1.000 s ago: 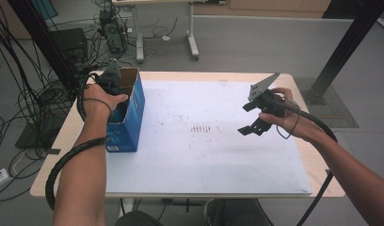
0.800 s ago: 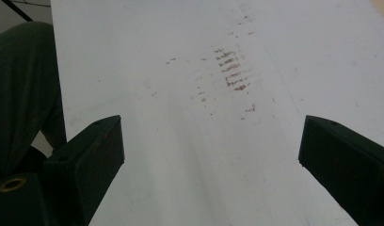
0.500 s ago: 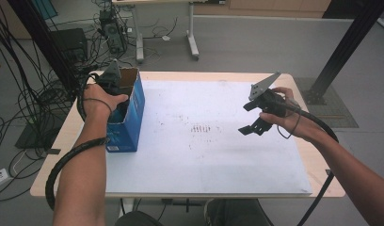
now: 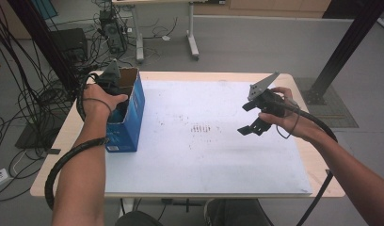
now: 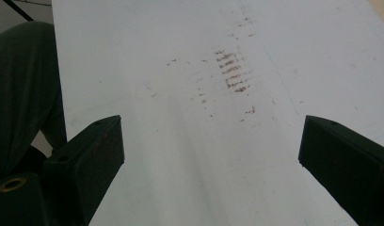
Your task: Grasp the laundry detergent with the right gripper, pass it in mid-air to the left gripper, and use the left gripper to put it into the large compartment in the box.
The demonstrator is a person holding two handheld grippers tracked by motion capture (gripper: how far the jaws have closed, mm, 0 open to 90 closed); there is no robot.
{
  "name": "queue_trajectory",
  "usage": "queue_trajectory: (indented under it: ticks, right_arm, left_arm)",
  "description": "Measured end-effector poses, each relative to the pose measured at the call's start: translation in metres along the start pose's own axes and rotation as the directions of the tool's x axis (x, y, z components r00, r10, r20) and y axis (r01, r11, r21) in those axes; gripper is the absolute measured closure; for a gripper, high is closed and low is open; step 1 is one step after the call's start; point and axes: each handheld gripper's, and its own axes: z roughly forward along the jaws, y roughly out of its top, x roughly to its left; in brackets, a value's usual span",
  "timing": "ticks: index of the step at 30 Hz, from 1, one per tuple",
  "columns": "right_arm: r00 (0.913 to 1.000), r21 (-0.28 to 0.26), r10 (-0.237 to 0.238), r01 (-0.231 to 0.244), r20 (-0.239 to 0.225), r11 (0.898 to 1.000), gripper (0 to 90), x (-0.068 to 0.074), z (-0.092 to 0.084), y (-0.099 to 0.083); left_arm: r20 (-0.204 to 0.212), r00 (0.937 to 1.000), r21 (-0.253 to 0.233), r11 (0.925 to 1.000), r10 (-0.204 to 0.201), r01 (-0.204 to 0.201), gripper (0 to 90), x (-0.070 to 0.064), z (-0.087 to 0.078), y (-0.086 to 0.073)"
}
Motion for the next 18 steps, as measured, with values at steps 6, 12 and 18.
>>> queue_trajectory:
  ticks: [6,12,18]
  right_arm:
    - [0.9999,-0.002,-0.011,0.011,-0.002,1.000,7.4,0.000,0.000,0.001]
    - [0.9999,-0.004,-0.010,0.010,0.004,1.000,7.4,0.000,-0.002,0.003]
    - [1.0000,-0.003,-0.006,0.006,0.005,1.000,7.4,0.000,-0.002,0.004]
  left_arm:
    - [0.020,0.9998,-0.016,0.9998,-0.009,0.009,32.7,0.001,-0.006,-0.001]
    - [0.013,0.9999,-0.033,0.9994,-0.006,0.006,30.7,0.002,-0.015,-0.003]
    - [0.000,1.0000,-0.052,0.9986,0.005,-0.005,29.4,0.003,-0.027,-0.007]
